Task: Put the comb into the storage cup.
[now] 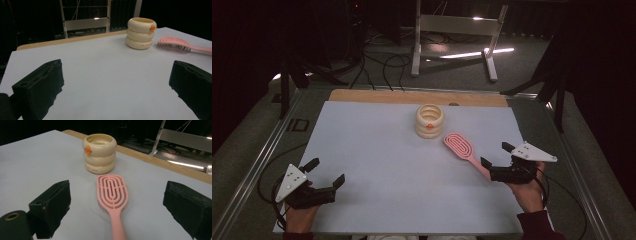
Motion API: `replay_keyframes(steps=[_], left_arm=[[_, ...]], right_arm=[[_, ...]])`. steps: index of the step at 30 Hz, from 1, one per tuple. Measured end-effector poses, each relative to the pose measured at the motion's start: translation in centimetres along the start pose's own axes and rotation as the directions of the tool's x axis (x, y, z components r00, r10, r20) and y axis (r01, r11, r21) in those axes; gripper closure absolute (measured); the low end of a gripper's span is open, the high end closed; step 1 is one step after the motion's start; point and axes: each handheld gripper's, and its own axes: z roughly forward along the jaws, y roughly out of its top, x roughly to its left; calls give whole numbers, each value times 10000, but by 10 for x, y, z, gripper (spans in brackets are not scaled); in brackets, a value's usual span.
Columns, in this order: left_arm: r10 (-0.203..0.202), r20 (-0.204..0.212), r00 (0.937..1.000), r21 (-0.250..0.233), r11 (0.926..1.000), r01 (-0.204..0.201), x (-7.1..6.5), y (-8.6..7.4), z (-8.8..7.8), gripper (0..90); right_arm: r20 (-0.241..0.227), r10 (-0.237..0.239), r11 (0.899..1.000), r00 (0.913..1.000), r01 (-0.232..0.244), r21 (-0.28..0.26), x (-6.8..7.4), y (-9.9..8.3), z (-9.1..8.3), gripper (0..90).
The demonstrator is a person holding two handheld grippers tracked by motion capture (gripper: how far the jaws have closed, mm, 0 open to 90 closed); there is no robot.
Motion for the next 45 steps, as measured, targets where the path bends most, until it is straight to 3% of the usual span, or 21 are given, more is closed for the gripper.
replay_keyframes(steps=[9, 15, 22, 26, 36, 45], left_arm=[[-31, -66, 10000, -83, 10000, 31, 0, 0, -1, 1], [-48, -82, 10000, -96, 9999, 48, 1, 0, -2, 2], [-50, -115, 9999, -107, 9999, 49, 1, -1, -3, 2], [-85, -104, 9999, -126, 9999, 84, 1, -1, -2, 1], [-111, -84, 9999, -137, 9998, 109, 1, -1, -2, 1], [-112, -72, 9999, -132, 9999, 111, 0, -1, -2, 1]], right_arm=[[-51, -274, 9990, 9996, 275, 353, 2, 11, 14, 75], [-59, -200, 9983, 9998, 203, 548, 1, 16, 21, 75], [-61, -319, 9942, 9995, 324, 1030, -5, 20, 33, 75], [-81, -477, 9929, 9988, 483, 1085, -7, 21, 37, 75], [-106, -263, 9896, 9996, 276, 1414, -12, 23, 49, 75], [-116, -538, 9828, 9985, 550, 1760, -15, 29, 57, 75]])
